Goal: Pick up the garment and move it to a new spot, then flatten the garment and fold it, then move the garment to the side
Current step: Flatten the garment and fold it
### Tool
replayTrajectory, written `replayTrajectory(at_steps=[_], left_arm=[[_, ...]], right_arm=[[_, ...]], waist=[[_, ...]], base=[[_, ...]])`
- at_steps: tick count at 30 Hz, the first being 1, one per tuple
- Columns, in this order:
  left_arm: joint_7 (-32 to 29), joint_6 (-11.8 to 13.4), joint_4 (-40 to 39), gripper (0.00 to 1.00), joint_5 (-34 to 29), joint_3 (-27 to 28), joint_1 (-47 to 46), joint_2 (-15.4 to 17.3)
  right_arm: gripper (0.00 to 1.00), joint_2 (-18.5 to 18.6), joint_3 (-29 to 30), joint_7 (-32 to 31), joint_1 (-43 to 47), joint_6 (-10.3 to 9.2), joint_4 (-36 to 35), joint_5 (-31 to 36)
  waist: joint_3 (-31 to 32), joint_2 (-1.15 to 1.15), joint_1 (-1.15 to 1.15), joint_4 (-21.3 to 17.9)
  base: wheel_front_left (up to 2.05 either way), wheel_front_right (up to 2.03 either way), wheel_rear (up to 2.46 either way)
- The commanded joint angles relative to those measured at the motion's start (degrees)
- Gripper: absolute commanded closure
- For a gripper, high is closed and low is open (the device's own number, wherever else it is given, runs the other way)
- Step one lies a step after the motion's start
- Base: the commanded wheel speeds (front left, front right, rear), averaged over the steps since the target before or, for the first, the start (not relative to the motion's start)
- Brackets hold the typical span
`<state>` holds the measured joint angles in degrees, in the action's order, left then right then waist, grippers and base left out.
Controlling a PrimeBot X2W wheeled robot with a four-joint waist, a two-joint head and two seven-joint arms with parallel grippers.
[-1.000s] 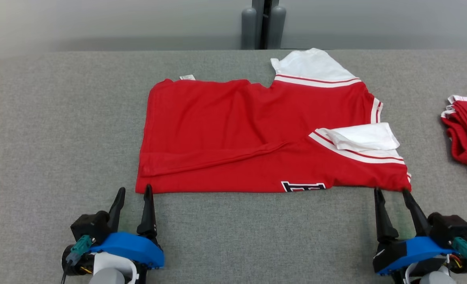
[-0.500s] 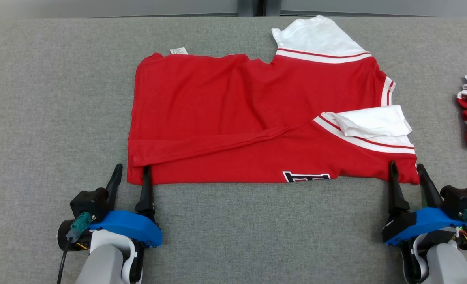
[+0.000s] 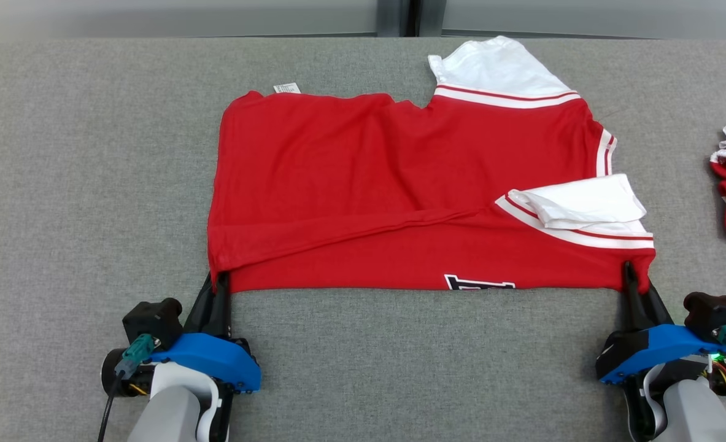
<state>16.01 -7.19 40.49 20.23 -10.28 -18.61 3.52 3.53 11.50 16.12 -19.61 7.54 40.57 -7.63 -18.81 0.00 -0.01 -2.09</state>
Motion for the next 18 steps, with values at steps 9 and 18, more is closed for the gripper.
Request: replayTrajectory(at_steps=[9, 18], left_arm=[[-0.88, -0.47, -6.28, 1.00, 2.30, 0.98, -0.73, -0.50], [-0.88, -0.28, -10.06, 1.00, 2.23, 5.00, 2.21, -0.56]], right_arm=[[1.00, -0.55, 0.80, -1.00, -0.79, -0.06, -6.43, -1.37], [1.00, 0.23, 1.00, -1.00, 1.42, -0.06, -9.03, -1.53]], waist=[[3.31, 0.00, 0.01, 0.12], [10.93, 0.00, 0.01, 0.51]], base=[[0.00, 0.00, 0.00], [0.00, 0.00, 0.00]])
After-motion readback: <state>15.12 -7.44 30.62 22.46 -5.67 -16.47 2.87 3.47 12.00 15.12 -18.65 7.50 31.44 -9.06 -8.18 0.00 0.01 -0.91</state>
